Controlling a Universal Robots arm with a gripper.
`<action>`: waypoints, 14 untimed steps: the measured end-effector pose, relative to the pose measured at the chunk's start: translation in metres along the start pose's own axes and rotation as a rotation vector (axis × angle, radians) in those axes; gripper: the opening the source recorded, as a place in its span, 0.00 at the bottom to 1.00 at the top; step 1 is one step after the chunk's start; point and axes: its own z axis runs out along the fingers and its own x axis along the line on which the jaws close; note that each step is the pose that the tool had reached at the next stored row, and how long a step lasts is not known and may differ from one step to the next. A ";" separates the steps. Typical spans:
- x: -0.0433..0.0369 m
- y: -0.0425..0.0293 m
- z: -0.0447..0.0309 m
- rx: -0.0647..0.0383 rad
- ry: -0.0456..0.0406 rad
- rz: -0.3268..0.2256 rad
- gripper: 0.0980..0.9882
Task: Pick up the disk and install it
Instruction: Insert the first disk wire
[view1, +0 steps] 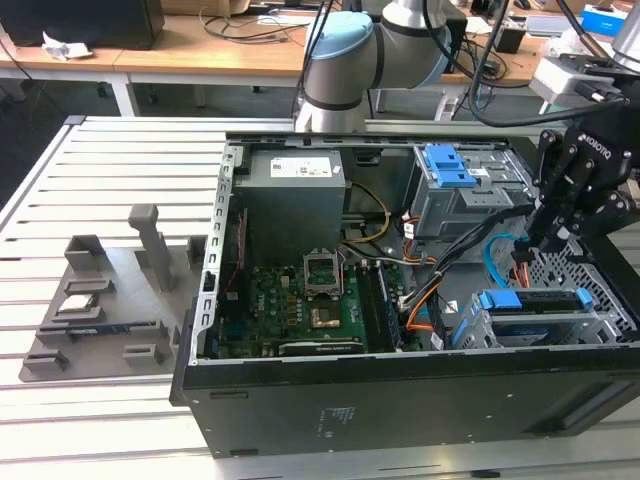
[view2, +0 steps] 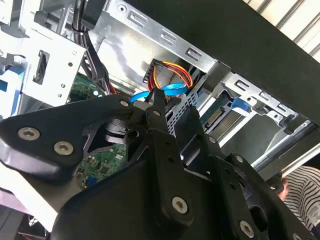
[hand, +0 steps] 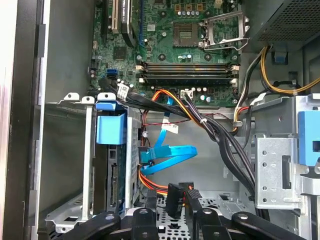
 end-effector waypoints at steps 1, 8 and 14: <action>0.0001 0.0000 0.0001 0.000 -0.0001 0.000 0.30; 0.0004 0.0000 0.0001 0.000 0.0000 0.000 0.13; 0.0016 0.0001 0.0001 0.000 0.0002 0.000 0.08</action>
